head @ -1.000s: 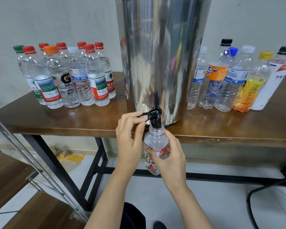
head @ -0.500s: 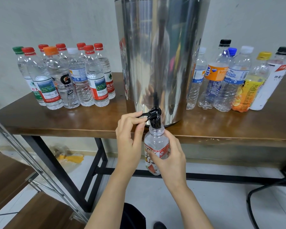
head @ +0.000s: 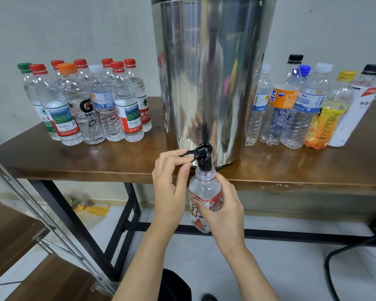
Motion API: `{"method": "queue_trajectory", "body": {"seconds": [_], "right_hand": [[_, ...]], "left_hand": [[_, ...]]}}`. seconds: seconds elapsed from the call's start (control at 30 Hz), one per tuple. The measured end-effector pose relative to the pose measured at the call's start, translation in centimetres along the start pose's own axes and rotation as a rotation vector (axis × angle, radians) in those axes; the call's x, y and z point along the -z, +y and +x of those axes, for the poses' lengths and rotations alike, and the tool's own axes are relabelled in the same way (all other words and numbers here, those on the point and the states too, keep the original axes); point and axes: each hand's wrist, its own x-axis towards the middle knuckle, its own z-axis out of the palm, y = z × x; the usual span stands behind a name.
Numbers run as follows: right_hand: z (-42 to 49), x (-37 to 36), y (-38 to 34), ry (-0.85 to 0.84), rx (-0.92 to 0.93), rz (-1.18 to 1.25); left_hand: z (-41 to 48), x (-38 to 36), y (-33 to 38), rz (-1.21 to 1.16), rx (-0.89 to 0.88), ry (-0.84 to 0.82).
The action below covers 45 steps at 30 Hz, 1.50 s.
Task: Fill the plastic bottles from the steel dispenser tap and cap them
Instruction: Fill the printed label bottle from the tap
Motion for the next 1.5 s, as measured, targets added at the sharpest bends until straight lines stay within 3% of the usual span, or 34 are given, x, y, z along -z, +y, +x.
{"method": "queue_trajectory", "body": {"seconds": [1.5], "right_hand": [[-0.02, -0.10, -0.05, 0.021, 0.002, 0.032]], "left_hand": [[0.06, 0.04, 0.03, -0.004, 0.003, -0.007]]}}
